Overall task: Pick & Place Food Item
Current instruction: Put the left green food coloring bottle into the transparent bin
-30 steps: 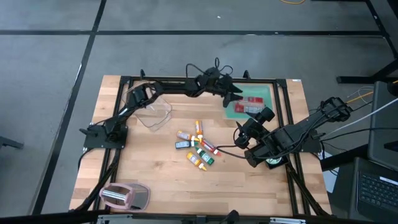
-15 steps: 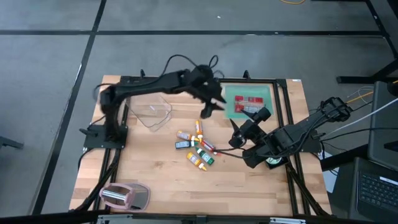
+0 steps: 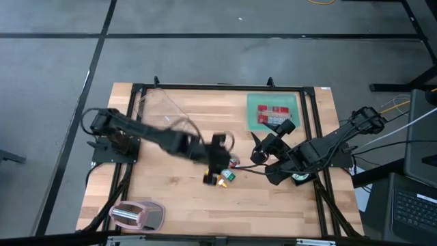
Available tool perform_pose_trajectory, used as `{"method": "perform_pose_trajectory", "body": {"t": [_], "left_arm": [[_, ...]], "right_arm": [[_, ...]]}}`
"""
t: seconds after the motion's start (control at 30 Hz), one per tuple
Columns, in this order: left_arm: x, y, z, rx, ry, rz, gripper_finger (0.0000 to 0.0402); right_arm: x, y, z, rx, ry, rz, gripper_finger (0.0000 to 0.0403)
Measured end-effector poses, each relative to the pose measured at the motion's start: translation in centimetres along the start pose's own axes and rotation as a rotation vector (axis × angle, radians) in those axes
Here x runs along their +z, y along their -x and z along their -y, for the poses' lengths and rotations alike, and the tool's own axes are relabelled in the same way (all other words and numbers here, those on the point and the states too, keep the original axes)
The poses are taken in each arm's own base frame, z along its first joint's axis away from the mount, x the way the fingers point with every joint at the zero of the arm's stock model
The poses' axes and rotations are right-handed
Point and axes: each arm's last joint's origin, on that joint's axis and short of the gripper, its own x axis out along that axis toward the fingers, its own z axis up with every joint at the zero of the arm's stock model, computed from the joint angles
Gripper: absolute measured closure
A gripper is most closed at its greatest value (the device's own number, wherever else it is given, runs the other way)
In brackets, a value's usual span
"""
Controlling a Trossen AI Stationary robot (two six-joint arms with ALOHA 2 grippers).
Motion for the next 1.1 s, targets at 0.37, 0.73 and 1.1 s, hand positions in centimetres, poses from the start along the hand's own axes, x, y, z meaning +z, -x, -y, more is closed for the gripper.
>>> {"method": "perform_pose_trajectory", "body": {"t": [0.37,0.73,1.1], "left_arm": [[-10.8,-5.4,3.3,0.189,0.222,0.001,0.0238],[-12.9,-5.7,1.4,0.212,0.363,-0.188,0.0238],[-13.5,-6.6,0.9,0.199,0.381,-0.232,0.0238]], "right_arm": [[0.0,-0.5,0.1,0.004,0.033,-0.02,0.0144],[0.0,-1.5,0.2,0.046,0.015,-0.085,0.0144],[0.0,-1.5,0.2,0.058,0.014,-0.092,0.0144]]}}
